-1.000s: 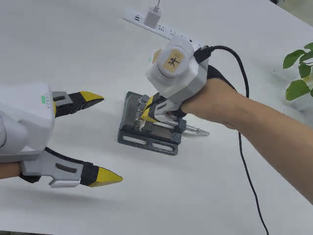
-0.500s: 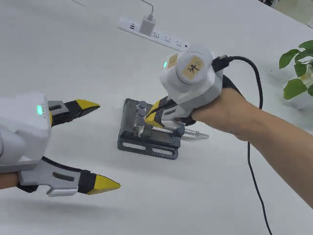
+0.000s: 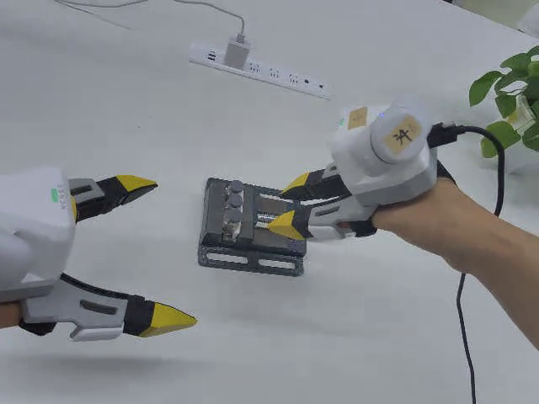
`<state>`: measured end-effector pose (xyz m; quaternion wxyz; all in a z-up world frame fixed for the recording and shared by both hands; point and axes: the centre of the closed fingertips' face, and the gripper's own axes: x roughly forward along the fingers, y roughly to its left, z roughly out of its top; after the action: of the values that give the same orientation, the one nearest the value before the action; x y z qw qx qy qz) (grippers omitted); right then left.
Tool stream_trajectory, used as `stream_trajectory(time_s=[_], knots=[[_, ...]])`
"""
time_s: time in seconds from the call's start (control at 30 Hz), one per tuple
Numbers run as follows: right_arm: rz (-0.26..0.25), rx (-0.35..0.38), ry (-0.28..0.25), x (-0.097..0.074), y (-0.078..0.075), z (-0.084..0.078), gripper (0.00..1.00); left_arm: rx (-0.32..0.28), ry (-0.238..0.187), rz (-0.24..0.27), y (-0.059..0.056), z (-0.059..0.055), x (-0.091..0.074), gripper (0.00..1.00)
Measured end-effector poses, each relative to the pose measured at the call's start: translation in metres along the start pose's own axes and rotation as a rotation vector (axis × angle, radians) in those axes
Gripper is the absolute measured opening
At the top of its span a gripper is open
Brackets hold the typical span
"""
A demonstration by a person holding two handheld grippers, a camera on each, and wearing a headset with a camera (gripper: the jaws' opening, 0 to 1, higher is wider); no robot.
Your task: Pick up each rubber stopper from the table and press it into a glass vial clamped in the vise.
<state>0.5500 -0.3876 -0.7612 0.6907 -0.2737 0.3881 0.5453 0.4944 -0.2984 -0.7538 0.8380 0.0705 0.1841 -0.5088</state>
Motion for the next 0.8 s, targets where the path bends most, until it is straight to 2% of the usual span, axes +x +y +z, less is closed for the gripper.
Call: stream_trajectory(time_s=[0.2, 0.37, 0.5, 0.6, 0.8], knots=[[-0.020, 0.046, -0.065, -0.011, 0.001, -0.014, 0.36, 0.011, 0.026, 0.002, 0.004, -0.001, 0.001, 0.97], [-0.037, 0.084, -0.103, -0.019, -0.002, -0.028, 0.39, 0.024, 0.043, -0.005, 0.005, -0.001, 0.003, 0.99], [-0.043, 0.103, -0.130, -0.024, 0.001, -0.036, 0.49, 0.025, 0.049, -0.006, 0.007, -0.001, 0.004, 0.99], [-0.056, 0.116, -0.160, -0.028, 0.001, -0.042, 0.52, 0.031, 0.054, -0.009, 0.008, -0.002, 0.005, 0.99], [-0.062, 0.138, -0.213, -0.031, 0.002, -0.058, 0.65, 0.044, 0.082, -0.008, 0.009, -0.008, 0.007, 0.99]])
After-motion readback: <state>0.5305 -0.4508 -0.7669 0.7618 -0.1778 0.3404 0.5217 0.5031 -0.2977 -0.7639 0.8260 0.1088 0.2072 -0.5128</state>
